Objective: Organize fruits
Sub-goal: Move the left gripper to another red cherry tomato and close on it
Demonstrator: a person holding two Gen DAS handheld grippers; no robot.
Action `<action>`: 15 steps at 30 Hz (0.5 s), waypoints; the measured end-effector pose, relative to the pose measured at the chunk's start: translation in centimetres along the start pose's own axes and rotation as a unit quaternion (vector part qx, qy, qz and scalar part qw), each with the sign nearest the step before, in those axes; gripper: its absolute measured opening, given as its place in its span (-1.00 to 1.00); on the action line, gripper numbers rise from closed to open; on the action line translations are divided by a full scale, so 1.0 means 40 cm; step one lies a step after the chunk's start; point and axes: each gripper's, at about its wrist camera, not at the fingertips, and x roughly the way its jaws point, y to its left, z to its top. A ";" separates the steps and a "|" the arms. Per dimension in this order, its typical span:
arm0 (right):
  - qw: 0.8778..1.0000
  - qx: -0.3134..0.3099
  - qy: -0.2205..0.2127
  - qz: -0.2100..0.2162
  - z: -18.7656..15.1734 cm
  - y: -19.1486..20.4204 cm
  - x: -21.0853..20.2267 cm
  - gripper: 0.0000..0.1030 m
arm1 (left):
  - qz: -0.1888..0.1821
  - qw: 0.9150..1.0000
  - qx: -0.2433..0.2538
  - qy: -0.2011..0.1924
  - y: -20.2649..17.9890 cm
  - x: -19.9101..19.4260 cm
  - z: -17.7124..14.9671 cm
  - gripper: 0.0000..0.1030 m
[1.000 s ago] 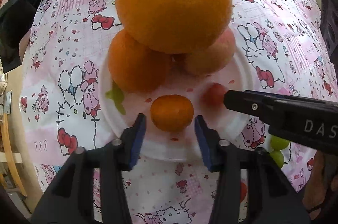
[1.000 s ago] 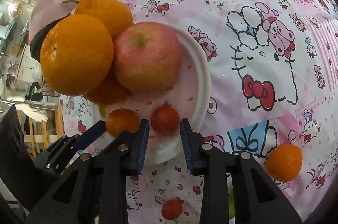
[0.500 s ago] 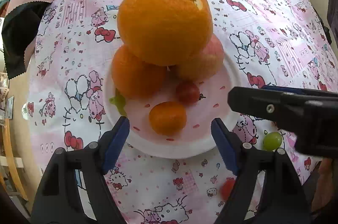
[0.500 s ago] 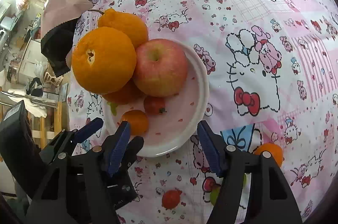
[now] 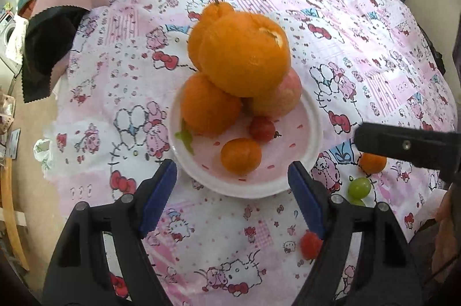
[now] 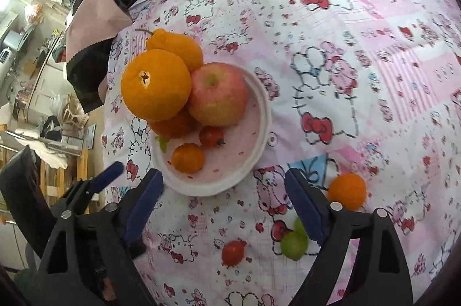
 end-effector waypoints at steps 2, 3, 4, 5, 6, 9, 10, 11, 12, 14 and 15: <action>1.000 0.006 -0.002 0.001 -0.015 -0.008 -0.015 0.73 | 0.002 1.000 0.001 -0.006 0.004 -0.015 -0.004 0.49; 1.000 0.007 -0.004 0.001 -0.021 -0.012 -0.022 0.73 | 0.001 1.000 0.000 -0.008 0.005 -0.023 -0.006 0.49; 1.000 0.009 -0.007 0.001 -0.029 -0.015 -0.033 0.73 | 0.000 1.000 -0.002 -0.012 0.009 -0.034 -0.012 0.49; 1.000 0.011 -0.012 0.001 -0.036 -0.018 -0.044 0.73 | 0.000 1.000 -0.006 -0.013 0.013 -0.041 -0.016 0.49; 1.000 0.014 -0.015 0.003 -0.042 -0.022 -0.053 0.73 | -0.002 1.000 -0.013 -0.014 0.017 -0.050 -0.022 0.49; 0.999 0.028 -0.022 0.010 -0.062 -0.038 -0.077 0.73 | -0.010 0.999 -0.026 -0.018 0.026 -0.069 -0.037 0.49; 0.999 0.032 -0.024 0.012 -0.068 -0.041 -0.084 0.73 | -0.016 0.999 -0.029 -0.021 0.027 -0.079 -0.044 0.49; 0.999 0.037 -0.027 0.015 -0.075 -0.045 -0.092 0.73 | -0.019 0.999 -0.031 -0.023 0.026 -0.085 -0.047 0.49; 0.999 0.040 -0.031 0.018 -0.082 -0.048 -0.101 0.73 | -0.020 0.999 -0.033 -0.026 0.026 -0.092 -0.051 0.49; 0.998 0.044 -0.037 0.020 -0.093 -0.051 -0.115 0.73 | -0.026 0.998 -0.037 -0.032 0.027 -0.109 -0.060 0.49; 0.998 0.046 -0.040 0.021 -0.100 -0.053 -0.122 0.73 | -0.030 0.998 -0.041 -0.034 0.029 -0.117 -0.065 0.52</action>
